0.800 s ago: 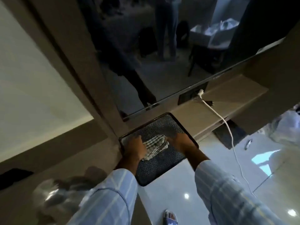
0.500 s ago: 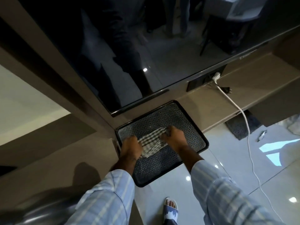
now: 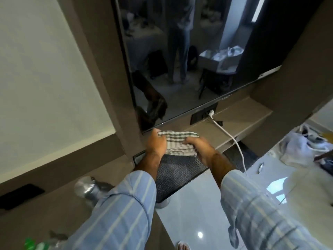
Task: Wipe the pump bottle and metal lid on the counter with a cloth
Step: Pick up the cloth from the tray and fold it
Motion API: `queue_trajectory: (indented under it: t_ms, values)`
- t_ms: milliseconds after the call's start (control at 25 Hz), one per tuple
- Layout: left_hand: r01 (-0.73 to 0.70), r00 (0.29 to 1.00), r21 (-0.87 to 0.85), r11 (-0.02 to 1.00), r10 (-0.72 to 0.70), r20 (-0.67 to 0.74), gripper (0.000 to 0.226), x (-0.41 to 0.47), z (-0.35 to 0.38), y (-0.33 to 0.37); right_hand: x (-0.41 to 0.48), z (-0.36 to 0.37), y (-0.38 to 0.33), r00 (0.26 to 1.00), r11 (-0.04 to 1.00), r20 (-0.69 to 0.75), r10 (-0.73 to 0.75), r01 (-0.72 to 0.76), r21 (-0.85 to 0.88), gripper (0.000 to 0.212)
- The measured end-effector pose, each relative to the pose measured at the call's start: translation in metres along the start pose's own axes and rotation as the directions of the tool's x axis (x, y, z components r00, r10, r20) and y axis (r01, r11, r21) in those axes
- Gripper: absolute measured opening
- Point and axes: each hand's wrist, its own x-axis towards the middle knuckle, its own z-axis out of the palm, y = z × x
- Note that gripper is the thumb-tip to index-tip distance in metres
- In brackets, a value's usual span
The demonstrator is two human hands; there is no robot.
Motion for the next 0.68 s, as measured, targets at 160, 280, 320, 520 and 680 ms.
queue_trajectory:
  t_ms: [160, 280, 320, 520, 680]
  values:
    - [-0.151, 0.988, -0.382, 0.912, 0.13, -0.079, 0.033, -0.064, -0.067, 0.073, -0.107, 0.025, -0.054, 0.973, 0.933, 0.006, -0.23, 0.219, 0.285, 0.044]
    - [-0.141, 0.966, -0.79, 0.596, 0.256, 0.021, 0.048, -0.11, -0.124, 0.106, -0.168, 0.059, -0.098, 0.911, 0.753, 0.081, -0.404, 0.281, 0.595, 0.031]
    - [-0.141, 0.942, -0.825, 0.548, 0.33, 0.059, 0.051, -0.129, -0.142, 0.112, -0.19, 0.076, -0.11, 0.884, 0.69, 0.108, -0.454, 0.273, 0.671, 0.029]
    - [-0.097, 0.91, -0.956, 0.276, 0.413, 0.027, 0.038, -0.179, -0.208, 0.119, -0.27, 0.174, -0.131, 0.799, 0.706, 0.268, -0.539, 0.255, 0.66, 0.035]
    - [-0.299, 0.954, -0.888, 0.35, 0.108, -0.279, 0.021, -0.167, -0.271, 0.045, -0.267, 0.212, -0.09, 0.839, 0.856, 0.221, -0.498, 0.516, -0.032, 0.038]
